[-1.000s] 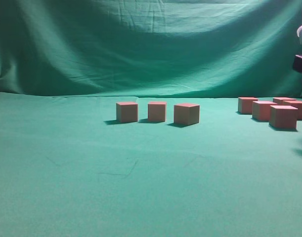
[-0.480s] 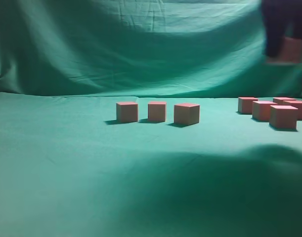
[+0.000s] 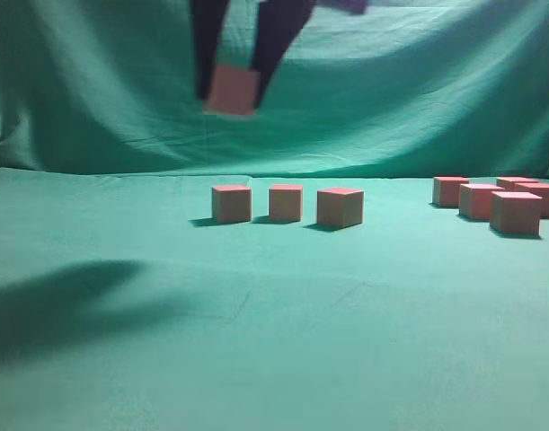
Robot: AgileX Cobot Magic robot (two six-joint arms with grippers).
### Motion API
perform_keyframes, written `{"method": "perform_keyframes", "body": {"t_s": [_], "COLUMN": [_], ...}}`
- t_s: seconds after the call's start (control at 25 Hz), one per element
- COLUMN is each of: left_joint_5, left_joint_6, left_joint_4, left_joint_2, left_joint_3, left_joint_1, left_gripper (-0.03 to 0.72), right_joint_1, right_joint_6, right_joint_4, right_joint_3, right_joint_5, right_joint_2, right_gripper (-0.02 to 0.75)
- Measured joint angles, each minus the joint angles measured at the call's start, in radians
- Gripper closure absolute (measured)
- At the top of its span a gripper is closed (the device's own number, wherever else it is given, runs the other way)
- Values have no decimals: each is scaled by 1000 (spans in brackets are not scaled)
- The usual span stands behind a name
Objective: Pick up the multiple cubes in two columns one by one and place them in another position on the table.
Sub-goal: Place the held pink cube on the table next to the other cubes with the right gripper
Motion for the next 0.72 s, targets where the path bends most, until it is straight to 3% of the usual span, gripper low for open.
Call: {"method": "perform_keyframes", "body": {"t_s": [0.36,0.72], "left_joint_5": [0,0], "left_joint_6": [0,0], "left_joint_4": [0,0], "left_joint_2": [0,0], "left_joint_3": [0,0], "left_joint_1": [0,0], "left_gripper": [688,688], "right_joint_1": [34,34], "right_joint_6": [185,303], "right_joint_4": [-20,-104], "right_joint_3": [-320,-378], "right_joint_5": [105,93], "right_joint_2": [297,378], "right_gripper": [484,484]}}
